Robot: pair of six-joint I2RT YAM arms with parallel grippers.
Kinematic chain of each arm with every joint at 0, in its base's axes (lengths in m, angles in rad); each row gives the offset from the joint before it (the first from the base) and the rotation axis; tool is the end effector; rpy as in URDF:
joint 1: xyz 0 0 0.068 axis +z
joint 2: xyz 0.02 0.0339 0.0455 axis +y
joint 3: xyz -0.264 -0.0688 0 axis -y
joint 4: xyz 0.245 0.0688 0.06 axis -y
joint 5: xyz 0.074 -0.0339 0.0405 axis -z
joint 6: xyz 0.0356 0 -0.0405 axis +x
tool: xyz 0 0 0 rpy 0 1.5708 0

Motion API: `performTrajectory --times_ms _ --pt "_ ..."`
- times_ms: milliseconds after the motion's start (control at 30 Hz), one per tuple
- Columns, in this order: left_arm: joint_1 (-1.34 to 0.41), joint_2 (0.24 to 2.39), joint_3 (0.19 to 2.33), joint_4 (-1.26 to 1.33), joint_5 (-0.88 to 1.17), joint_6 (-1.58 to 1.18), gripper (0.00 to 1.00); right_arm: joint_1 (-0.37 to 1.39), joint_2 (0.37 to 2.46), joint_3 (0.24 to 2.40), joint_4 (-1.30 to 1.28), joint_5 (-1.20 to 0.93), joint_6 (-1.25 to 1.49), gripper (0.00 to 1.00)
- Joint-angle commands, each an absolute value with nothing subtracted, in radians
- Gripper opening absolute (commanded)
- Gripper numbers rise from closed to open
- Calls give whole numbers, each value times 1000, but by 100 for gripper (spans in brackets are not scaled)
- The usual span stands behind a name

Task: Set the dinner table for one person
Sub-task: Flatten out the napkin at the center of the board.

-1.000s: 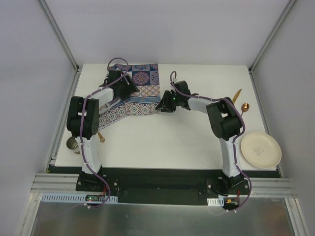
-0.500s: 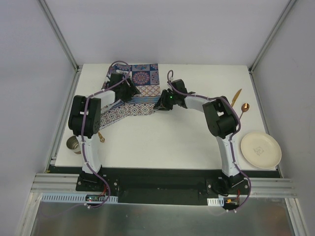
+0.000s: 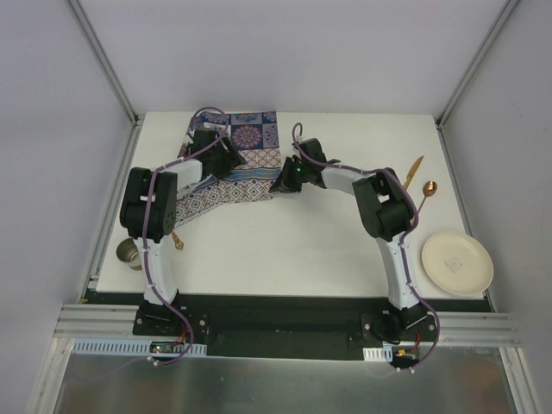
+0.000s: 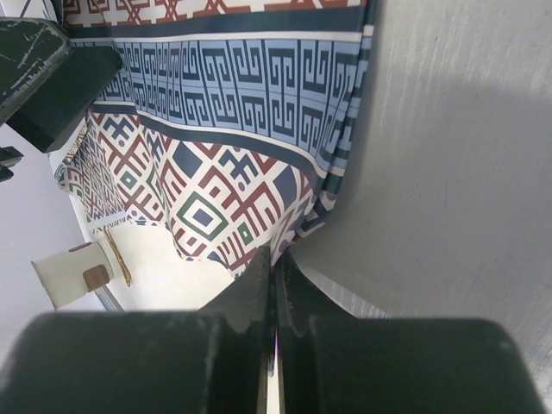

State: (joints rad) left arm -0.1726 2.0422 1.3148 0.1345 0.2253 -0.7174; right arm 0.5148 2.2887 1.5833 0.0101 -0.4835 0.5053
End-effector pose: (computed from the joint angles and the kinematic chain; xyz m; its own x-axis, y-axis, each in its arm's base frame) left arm 0.4448 -0.0856 0.1699 -0.6448 -0.5381 -0.5428 -0.0982 0.7627 -0.6393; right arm 0.4271 0.2606 0.1316 -0.8493 0.0120 -0.5277 -0.3834 0.6732 0.6323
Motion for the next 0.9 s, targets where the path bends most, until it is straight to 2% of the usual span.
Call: performTrajectory --times_ms 0,233,367,467,500,533,633,800,833,867 --pt "-198 2028 1304 133 226 -715 67 499 2260 1553 -38 -448 471 1" --pt "-198 1934 1279 130 204 -683 67 396 2099 1343 -6 -405 437 1" --pt "-198 1881 1267 118 187 -655 67 310 1965 1124 37 -348 430 1" --pt "-198 1865 1272 104 184 -640 68 264 1818 1017 -38 -206 365 1" --pt "-198 1864 1273 103 184 -638 68 264 1778 1008 -99 -130 339 1" --pt "-198 1861 1276 103 183 -638 68 264 1688 994 -186 37 290 1" --pt "-199 1864 1284 103 196 -646 68 247 1519 908 -247 197 239 1" --pt "-206 1879 1287 103 213 -660 67 215 1384 862 -304 248 227 1" --pt "-206 1879 1281 103 215 -661 67 212 1378 865 -316 252 224 3" --pt "-209 1872 1279 103 210 -661 67 213 1379 873 -330 258 229 10"
